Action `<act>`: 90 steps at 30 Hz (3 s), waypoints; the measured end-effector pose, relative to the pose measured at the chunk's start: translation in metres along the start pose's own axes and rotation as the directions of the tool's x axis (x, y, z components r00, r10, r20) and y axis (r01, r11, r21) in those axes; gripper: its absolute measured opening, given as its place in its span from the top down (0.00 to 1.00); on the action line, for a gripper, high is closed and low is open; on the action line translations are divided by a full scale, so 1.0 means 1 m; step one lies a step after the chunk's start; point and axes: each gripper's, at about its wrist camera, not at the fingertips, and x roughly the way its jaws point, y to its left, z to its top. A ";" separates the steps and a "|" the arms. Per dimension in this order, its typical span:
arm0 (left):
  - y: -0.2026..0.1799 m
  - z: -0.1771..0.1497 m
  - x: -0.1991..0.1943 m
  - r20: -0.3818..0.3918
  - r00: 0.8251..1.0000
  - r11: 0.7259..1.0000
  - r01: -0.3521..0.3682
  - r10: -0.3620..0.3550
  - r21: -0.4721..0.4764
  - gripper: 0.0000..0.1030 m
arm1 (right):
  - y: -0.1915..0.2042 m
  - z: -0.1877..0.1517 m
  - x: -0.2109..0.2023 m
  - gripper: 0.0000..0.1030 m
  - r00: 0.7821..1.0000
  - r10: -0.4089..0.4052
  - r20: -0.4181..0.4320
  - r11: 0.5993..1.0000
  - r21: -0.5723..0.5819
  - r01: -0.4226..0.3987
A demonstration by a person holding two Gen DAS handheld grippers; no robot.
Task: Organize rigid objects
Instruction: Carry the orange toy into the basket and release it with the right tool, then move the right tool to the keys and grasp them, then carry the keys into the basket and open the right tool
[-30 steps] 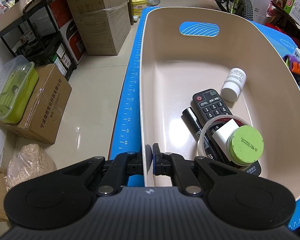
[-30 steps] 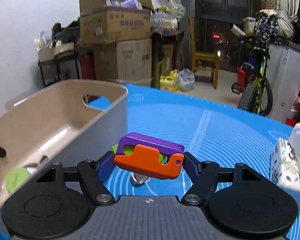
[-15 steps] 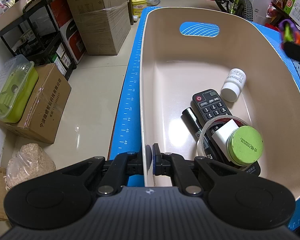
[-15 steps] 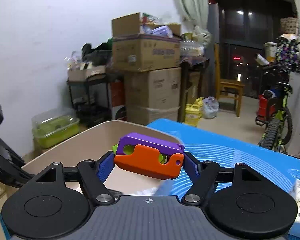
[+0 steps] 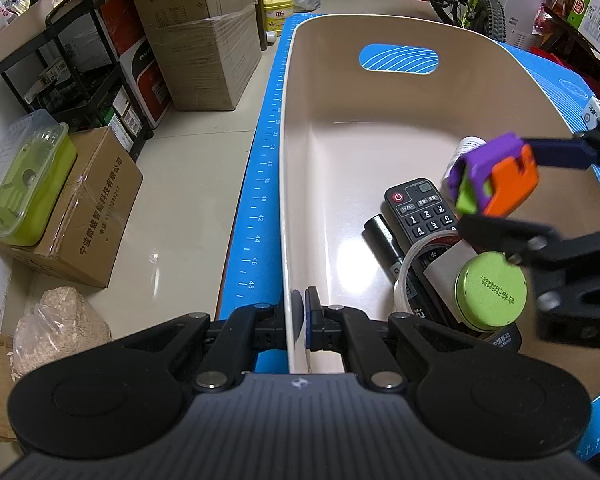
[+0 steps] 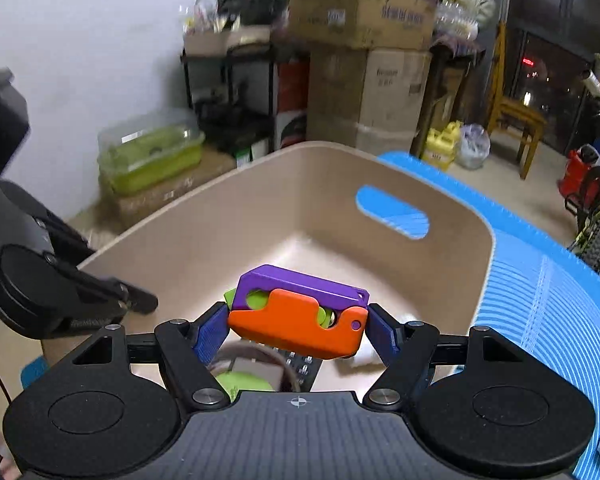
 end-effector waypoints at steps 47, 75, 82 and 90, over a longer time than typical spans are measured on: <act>0.000 0.001 -0.001 -0.006 1.000 1.000 -0.004 0.004 0.006 0.93 | -0.152 -0.075 0.012 0.22 0.959 -0.284 0.017 0.907 0.328 0.263; 0.002 -0.002 0.001 -0.008 1.000 1.000 0.017 -0.017 0.006 0.93 | -0.112 -0.083 0.065 0.72 0.961 -0.278 0.011 0.930 0.252 0.266; 0.003 -0.001 0.001 -0.008 1.000 1.000 0.018 -0.018 0.006 0.93 | -0.108 -0.077 0.055 0.79 0.960 -0.280 0.026 0.936 0.227 0.267; 0.003 -0.001 0.001 -0.009 1.000 1.000 0.018 -0.018 0.006 0.93 | -0.109 -0.082 0.069 0.84 0.967 -0.253 -0.012 0.939 0.236 0.249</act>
